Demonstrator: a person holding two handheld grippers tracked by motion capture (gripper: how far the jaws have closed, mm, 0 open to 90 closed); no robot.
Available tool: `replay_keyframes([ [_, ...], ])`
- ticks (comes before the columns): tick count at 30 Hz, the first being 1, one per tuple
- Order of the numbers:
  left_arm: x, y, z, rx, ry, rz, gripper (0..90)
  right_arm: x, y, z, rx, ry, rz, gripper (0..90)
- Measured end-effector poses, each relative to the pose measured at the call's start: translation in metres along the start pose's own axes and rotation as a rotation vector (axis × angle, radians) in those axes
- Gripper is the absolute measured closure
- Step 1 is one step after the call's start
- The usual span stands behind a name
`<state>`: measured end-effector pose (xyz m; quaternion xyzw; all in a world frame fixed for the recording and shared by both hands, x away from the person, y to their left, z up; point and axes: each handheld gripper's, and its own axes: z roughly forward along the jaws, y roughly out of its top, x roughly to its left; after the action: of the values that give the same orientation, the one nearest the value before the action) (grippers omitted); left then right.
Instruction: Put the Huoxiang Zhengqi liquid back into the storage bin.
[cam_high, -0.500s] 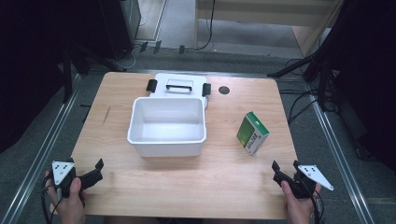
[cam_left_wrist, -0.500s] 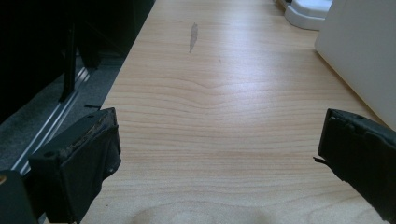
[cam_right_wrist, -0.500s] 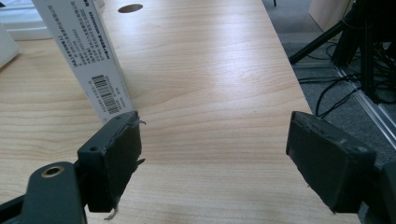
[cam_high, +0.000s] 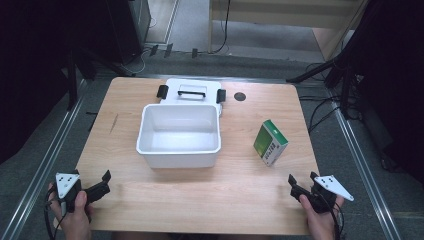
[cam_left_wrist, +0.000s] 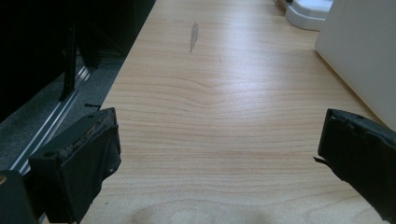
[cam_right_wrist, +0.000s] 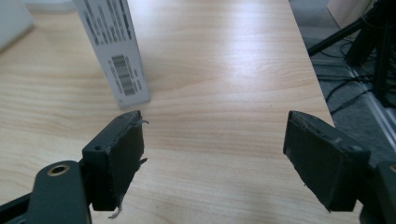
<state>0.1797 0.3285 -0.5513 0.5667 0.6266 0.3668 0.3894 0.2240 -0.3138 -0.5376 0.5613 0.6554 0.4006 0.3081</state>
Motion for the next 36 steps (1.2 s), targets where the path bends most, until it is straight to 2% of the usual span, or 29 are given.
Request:
replay_keyframes([
  [1, 0.000, 0.000, 0.000, -0.003, 0.002, 0.001, 0.0, 0.001, 0.003, 0.001, 0.044, -0.003, -0.034, 21.3],
  [4, 0.000, 0.000, 0.000, 0.000, 0.001, 0.002, 0.0, -0.002, 0.010, 0.000, 0.094, 0.035, -0.056, 30.1],
  [5, 0.000, 0.000, 0.000, 0.000, 0.001, 0.002, 0.0, -0.003, 0.013, -0.002, 0.112, 0.060, -0.042, 30.3],
  [6, 0.000, 0.000, 0.000, 0.000, 0.002, 0.002, 0.0, -0.003, 0.013, -0.002, 0.112, 0.060, -0.042, 30.3],
  [8, 0.000, 0.000, 0.000, 0.002, 0.002, 0.003, 0.0, -0.007, 0.020, -0.006, 0.146, 0.095, -0.021, 30.4],
  [9, 0.000, 0.000, 0.001, 0.008, 0.003, 0.003, 0.0, -0.010, 0.027, -0.009, 0.177, 0.084, -0.050, 29.6],
  [10, 0.000, 0.000, 0.001, 0.008, 0.003, 0.003, 0.0, -0.010, 0.027, -0.009, 0.177, 0.084, -0.050, 29.6],
  [11, 0.000, 0.000, 0.001, 0.012, 0.000, 0.002, 0.0, -0.011, 0.035, -0.010, 0.228, 0.072, -0.085, 28.5],
  [12, 0.000, 0.000, 0.001, 0.012, 0.000, 0.002, 0.0, -0.011, 0.035, -0.010, 0.228, 0.072, -0.085, 28.5],
  [13, 0.000, 0.000, 0.001, 0.013, 0.000, 0.003, 0.0, -0.009, 0.043, -0.011, 0.282, 0.056, -0.135, 27.5],
  [14, 0.000, 0.000, 0.001, 0.013, 0.000, 0.002, 0.0, -0.007, 0.047, -0.010, 0.316, 0.050, -0.162, 26.6],
  [15, 0.000, 0.000, 0.001, 0.013, 0.000, 0.002, 0.0, -0.007, 0.047, -0.010, 0.316, 0.050, -0.162, 26.6],
  [16, 0.000, 0.000, 0.001, 0.013, -0.002, -0.004, 0.0, -0.005, 0.051, -0.010, 0.351, 0.055, -0.195, 27.7],
  [17, 0.000, 0.000, 0.001, 0.015, -0.001, -0.005, 0.0, -0.001, 0.060, -0.008, 0.471, 0.104, -0.243, 28.0],
  [18, 0.000, 0.000, 0.001, 0.015, -0.001, -0.005, 0.0, -0.001, 0.060, -0.008, 0.471, 0.104, -0.243, 28.0],
  [19, -0.001, 0.000, 0.001, 0.021, 0.001, -0.008, 0.0, 0.007, 0.066, -0.004, 0.606, 0.154, -0.296, 26.5],
  [20, -0.001, 0.000, 0.001, 0.021, 0.001, -0.008, 0.0, 0.007, 0.066, -0.004, 0.606, 0.154, -0.296, 26.5],
  [21, -0.001, 0.000, 0.001, 0.020, 0.001, -0.009, 0.0, 0.013, 0.071, -0.001, 0.685, 0.174, -0.320, 24.8],
  [22, 0.000, 0.000, 0.001, 0.021, 0.001, -0.008, 0.0, 0.013, 0.071, -0.001, 0.685, 0.174, -0.320, 24.8],
  [23, 0.000, 0.000, 0.002, 0.022, 0.001, -0.009, 0.0, 0.018, 0.078, 0.003, 0.748, 0.162, -0.331, 23.9],
  [25, 0.000, 0.001, 0.002, 0.024, 0.002, -0.011, 0.0, 0.021, 0.085, 0.007, 0.806, 0.135, -0.341, 20.0],
  [26, 0.000, 0.001, 0.002, 0.024, 0.002, -0.011, 0.0, 0.021, 0.085, 0.007, 0.806, 0.135, -0.341, 20.0],
  [27, 0.000, 0.001, 0.002, 0.025, 0.001, -0.010, 0.0, 0.024, 0.094, 0.011, 0.858, 0.111, -0.347, 21.8],
  [28, 0.000, 0.001, 0.002, 0.025, 0.001, -0.010, 0.0, 0.024, 0.094, 0.011, 0.858, 0.111, -0.347, 21.8],
  [29, 0.000, 0.001, 0.002, 0.026, 0.000, -0.011, 0.0, 0.028, 0.105, 0.013, 0.894, 0.105, -0.346, 24.0],
  [30, 0.000, 0.001, 0.002, 0.026, 0.000, -0.011, 0.0, 0.028, 0.105, 0.013, 0.894, 0.105, -0.346, 24.0],
  [31, 0.000, 0.001, 0.002, 0.026, 0.000, -0.013, 0.0, 0.032, 0.118, 0.014, 0.904, 0.114, -0.350, 23.3],
  [33, 0.000, 0.001, 0.002, 0.028, -0.001, -0.014, 0.0, 0.034, 0.124, 0.014, 0.901, 0.109, -0.346, 23.8],
  [36, 0.000, 0.001, 0.002, 0.030, -0.001, -0.014, 0.0, 0.040, 0.148, 0.019, 0.900, 0.113, -0.331, 27.0],
])
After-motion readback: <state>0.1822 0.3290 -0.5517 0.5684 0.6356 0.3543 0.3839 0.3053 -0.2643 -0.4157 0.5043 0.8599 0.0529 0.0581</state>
